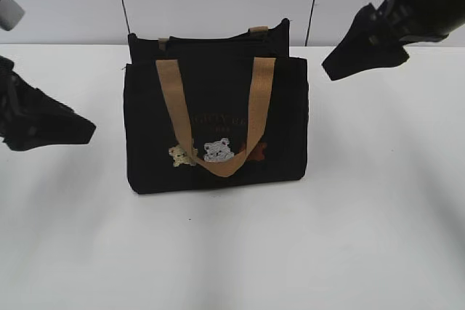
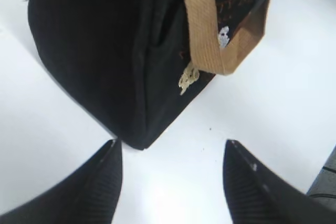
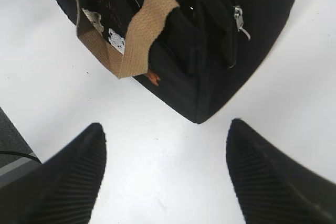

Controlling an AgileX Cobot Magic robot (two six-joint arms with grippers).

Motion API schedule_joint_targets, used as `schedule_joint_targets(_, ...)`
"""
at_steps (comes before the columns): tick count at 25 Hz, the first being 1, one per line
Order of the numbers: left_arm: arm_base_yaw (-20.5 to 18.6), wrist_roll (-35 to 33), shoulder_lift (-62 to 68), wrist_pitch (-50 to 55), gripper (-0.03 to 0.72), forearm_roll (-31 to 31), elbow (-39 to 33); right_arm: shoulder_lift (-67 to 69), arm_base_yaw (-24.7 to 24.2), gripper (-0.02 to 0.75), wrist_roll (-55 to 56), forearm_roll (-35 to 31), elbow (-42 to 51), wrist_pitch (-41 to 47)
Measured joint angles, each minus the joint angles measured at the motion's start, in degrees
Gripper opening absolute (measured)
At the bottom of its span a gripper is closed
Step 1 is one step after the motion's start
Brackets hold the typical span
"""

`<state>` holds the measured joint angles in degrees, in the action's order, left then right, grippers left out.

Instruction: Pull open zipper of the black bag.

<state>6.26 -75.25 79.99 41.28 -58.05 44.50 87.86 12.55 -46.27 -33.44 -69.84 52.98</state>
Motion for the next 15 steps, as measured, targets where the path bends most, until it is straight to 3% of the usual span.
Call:
schedule_joint_targets(8, 0.0, 16.7, -16.6, 2.1, 0.454, 12.5, -5.7, -9.8, 1.2, 0.538, 9.3, 6.7, 0.0, 6.5)
schedule_joint_targets(15, 0.0, 33.9, -30.8, 6.8, 0.454, 21.4, -8.0, -19.7, 1.2, 0.538, 15.0, 8.1, 0.2, 13.0)
